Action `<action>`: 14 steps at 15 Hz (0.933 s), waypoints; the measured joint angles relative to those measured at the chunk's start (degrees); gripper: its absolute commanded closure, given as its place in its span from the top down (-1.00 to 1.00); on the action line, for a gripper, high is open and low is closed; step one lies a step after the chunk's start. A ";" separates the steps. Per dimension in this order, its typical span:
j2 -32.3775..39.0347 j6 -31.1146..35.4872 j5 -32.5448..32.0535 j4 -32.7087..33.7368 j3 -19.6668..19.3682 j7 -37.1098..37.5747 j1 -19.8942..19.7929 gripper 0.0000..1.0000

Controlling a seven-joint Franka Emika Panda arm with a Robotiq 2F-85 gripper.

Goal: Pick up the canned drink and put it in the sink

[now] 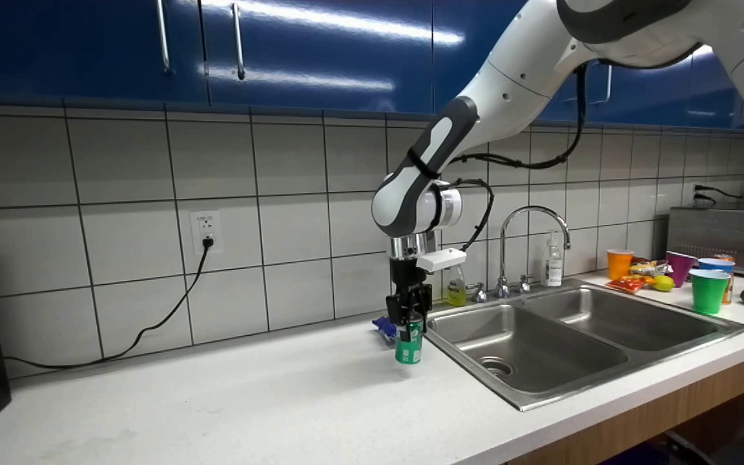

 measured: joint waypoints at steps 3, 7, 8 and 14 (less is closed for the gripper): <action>-1.11 -0.01 0.12 -1.00 0.07 0.00 0.00 -0.24; -3.57 -0.01 1.51 -3.57 0.55 0.00 -0.04 -0.24; -4.45 -0.01 2.15 -4.46 0.67 0.00 -0.05 -0.24; -10.36 -0.10 5.04 -9.96 0.86 0.00 -0.05 -0.24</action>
